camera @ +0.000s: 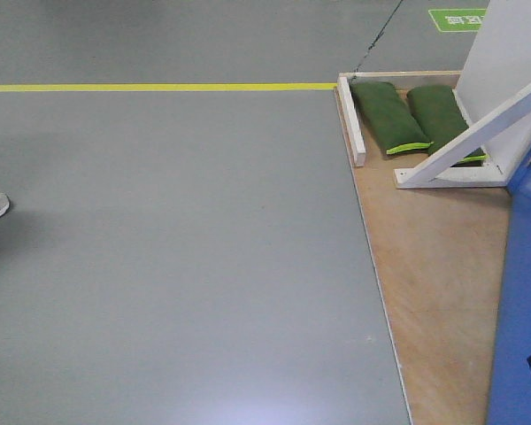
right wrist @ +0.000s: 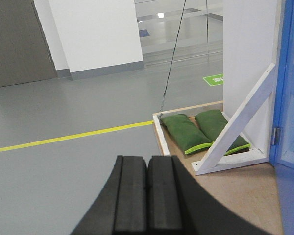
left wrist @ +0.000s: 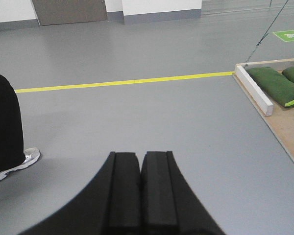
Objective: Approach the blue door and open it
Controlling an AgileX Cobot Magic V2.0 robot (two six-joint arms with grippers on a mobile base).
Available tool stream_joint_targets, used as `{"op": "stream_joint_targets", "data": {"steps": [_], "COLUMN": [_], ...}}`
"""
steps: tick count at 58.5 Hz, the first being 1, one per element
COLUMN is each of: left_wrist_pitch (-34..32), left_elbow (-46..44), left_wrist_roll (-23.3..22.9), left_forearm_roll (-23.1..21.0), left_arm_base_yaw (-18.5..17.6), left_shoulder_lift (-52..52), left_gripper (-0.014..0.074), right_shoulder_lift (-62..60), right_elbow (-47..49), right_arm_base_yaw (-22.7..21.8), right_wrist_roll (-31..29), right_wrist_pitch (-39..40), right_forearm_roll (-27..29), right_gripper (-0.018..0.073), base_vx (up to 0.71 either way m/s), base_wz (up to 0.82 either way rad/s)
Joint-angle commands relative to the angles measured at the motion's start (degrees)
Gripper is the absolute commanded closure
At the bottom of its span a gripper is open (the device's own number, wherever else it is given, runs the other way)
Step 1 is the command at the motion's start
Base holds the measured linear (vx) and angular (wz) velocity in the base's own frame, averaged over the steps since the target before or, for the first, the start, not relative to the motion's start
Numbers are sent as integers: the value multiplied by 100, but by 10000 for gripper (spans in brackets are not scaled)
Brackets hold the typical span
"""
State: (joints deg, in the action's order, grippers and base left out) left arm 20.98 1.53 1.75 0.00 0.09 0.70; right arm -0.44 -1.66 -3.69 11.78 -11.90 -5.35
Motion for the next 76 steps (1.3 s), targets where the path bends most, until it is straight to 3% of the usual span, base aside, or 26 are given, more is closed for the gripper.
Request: {"op": "stream_joint_targets", "data": {"steps": [1, 37, 76], "left_wrist_pitch": [-448, -448, -448], "left_elbow": [3, 3, 3], "left_wrist_roll": [-18, -18, -18], "left_forearm_roll": [0, 0, 0], "left_arm_base_yaw": [14, 14, 14], "left_shoulder_lift": [81, 81, 81], "left_gripper": [526, 526, 526], "right_shoulder_lift": [-107, -19, 3212], "right_elbow": [-109, -39, 2464], "right_arm_base_yaw": [10, -2, -2], "right_wrist_roll": [-55, -55, -55], "right_wrist_pitch": [480, 499, 547], "right_forearm_roll": [-26, 142, 1414], "right_gripper": [567, 567, 567], "base_vx": [0, 0, 0], "base_wz": [0, 0, 0]}}
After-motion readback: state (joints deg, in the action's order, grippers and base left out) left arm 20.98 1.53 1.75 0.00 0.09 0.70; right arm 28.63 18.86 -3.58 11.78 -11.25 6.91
